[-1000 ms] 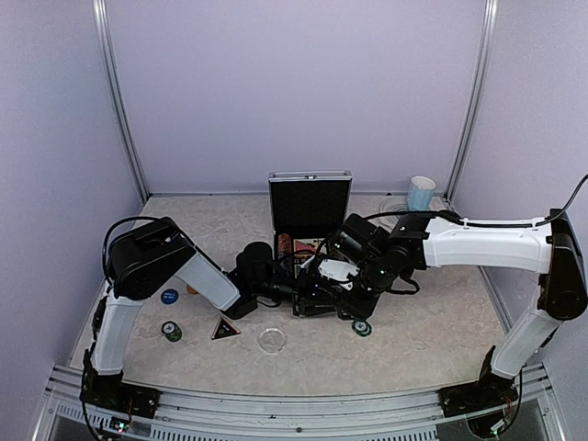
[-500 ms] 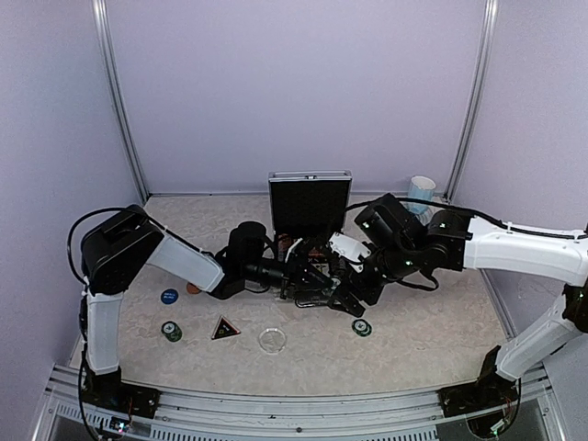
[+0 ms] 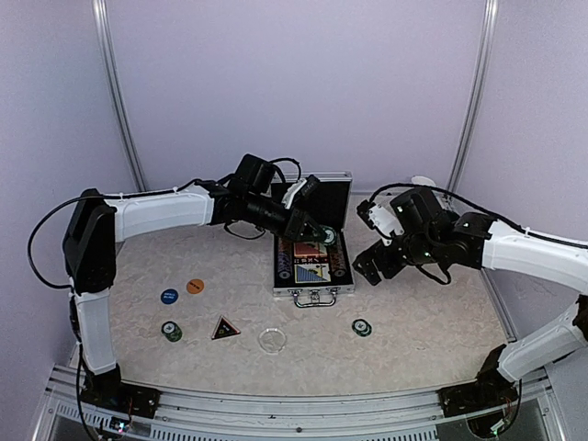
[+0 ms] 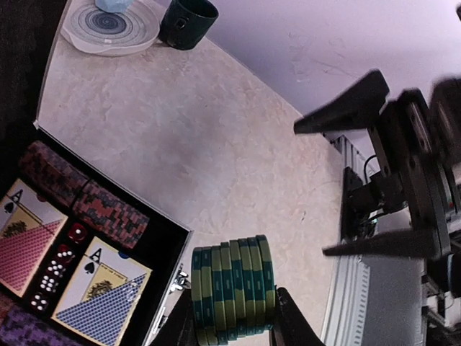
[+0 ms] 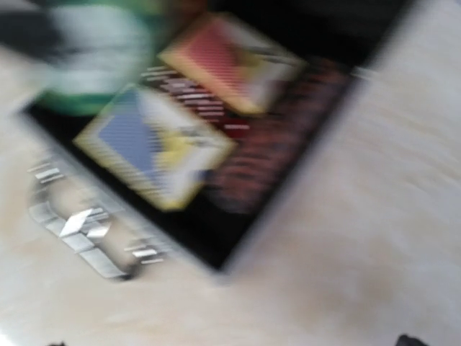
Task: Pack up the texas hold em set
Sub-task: Pass from the right arm to the left, then place the pile of poker chips in the slot.
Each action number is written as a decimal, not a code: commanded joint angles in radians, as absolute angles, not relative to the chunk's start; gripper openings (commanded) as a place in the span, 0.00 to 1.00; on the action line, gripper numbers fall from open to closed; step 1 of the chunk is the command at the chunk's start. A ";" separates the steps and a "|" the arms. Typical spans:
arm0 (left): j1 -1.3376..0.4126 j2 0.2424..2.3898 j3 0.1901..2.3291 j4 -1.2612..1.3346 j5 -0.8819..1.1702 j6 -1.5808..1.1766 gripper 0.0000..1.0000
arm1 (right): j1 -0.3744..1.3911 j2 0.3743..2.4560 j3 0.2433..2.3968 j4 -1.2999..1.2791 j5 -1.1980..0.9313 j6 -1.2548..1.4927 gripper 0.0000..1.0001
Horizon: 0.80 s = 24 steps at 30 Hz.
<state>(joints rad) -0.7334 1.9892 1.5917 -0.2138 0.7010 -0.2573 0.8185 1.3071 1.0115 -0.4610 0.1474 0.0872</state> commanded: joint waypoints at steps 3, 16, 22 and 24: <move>-0.772 2.080 1.827 -0.547 0.592 0.181 0.00 | 0.684 1.274 0.970 -0.469 0.217 0.203 0.99; -0.893 2.208 1.966 -0.546 0.276 0.565 0.00 | 0.591 1.248 0.883 -0.476 0.168 0.268 0.99; -0.915 2.250 1.943 -0.501 0.170 0.647 0.00 | 0.589 1.234 0.873 -0.495 0.166 0.275 0.99; -0.918 2.262 1.941 -0.491 0.148 0.670 0.00 | 0.589 1.234 0.873 -0.500 0.165 0.280 0.99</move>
